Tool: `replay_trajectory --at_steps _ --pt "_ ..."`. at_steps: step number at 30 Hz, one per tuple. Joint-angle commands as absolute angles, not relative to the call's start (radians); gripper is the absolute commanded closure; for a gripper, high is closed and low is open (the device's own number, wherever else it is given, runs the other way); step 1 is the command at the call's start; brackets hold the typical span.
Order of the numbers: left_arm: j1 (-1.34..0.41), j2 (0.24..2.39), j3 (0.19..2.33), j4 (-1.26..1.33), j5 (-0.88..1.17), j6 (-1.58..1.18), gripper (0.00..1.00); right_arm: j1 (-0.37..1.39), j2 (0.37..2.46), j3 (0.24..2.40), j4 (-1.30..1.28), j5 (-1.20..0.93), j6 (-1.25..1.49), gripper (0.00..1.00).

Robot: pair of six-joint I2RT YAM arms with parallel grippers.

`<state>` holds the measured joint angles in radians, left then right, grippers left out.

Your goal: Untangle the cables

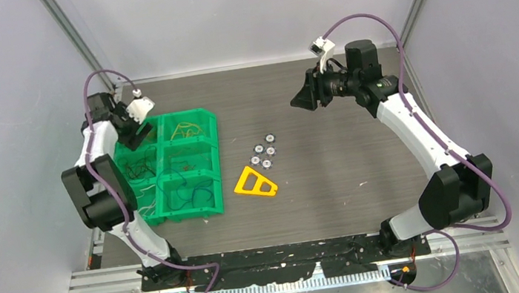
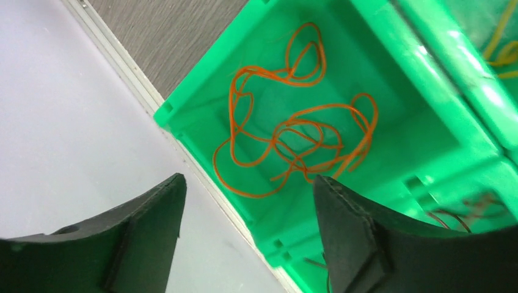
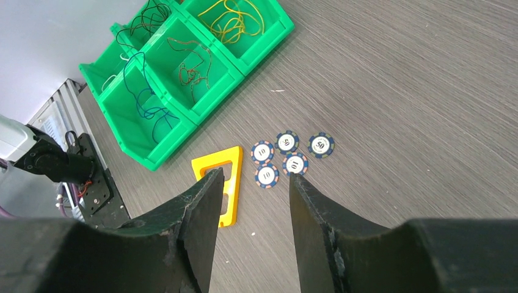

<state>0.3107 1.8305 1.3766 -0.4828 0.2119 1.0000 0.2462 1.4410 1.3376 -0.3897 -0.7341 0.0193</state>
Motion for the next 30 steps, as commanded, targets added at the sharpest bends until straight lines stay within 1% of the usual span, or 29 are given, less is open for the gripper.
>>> replay_trajectory --at_steps 1,2,3,6,8,9,10,11,12,13,14,16,17,19,22,24,27,30 --pt "0.317 1.709 1.459 -0.709 0.269 1.044 0.15 0.250 1.432 1.373 -0.365 -0.734 -0.016 0.51" --pt "0.318 1.692 1.479 -0.751 0.287 1.041 0.07 0.248 1.431 1.371 -0.364 -0.735 -0.019 0.51" --pt "0.317 1.676 1.507 -0.792 0.309 1.033 0.01 0.248 1.431 1.368 -0.364 -0.737 -0.022 0.51" --pt "0.315 1.644 1.624 -0.935 0.385 0.951 0.00 0.248 1.425 1.361 -0.364 -0.732 -0.033 0.47" --pt "0.302 1.637 1.726 -0.983 0.386 0.805 0.00 0.248 1.418 1.354 -0.369 -0.720 -0.045 0.39" --pt "0.293 1.642 1.793 -1.009 0.377 0.730 0.00 0.247 1.412 1.352 -0.374 -0.708 -0.053 0.32" --pt "0.280 1.655 1.868 -1.036 0.351 0.659 0.00 0.243 1.409 1.345 -0.376 -0.701 -0.056 0.28" --pt "0.259 1.675 1.956 -1.065 0.319 0.555 0.00 0.240 1.404 1.341 -0.377 -0.686 -0.060 0.20" --pt "0.239 1.702 2.056 -1.110 0.297 0.500 0.00 0.235 1.401 1.334 -0.377 -0.677 -0.065 0.15" --pt "0.221 1.736 2.174 -1.170 0.288 0.455 0.00 0.230 1.396 1.332 -0.377 -0.656 -0.069 0.08" --pt "0.200 1.767 2.312 -1.221 0.287 0.406 0.00 0.221 1.393 1.327 -0.377 -0.646 -0.082 0.03" --pt "0.158 1.802 2.417 -1.273 0.284 0.310 0.01 0.200 1.391 1.322 -0.377 -0.603 -0.110 0.01" --pt "0.132 1.799 2.412 -1.267 0.269 0.272 0.00 0.193 1.392 1.320 -0.377 -0.569 -0.119 0.03" --pt "0.055 1.757 2.323 -1.238 0.227 0.239 0.00 0.163 1.396 1.314 -0.383 -0.509 -0.145 0.04" --pt "-0.080 1.693 2.107 -1.180 0.154 0.242 0.01 0.116 1.394 1.273 -0.398 -0.422 -0.191 0.05" --pt "-0.143 1.652 1.969 -1.132 0.154 0.225 0.00 0.090 1.385 1.233 -0.407 -0.398 -0.213 0.05" --pt "-0.181 1.613 1.822 -1.064 0.211 0.138 0.00 0.060 1.361 1.157 -0.417 -0.383 -0.231 0.05" --pt "-0.183 1.603 1.759 -1.026 0.228 0.062 0.00 0.054 1.308 1.092 -0.418 -0.384 -0.242 0.05"
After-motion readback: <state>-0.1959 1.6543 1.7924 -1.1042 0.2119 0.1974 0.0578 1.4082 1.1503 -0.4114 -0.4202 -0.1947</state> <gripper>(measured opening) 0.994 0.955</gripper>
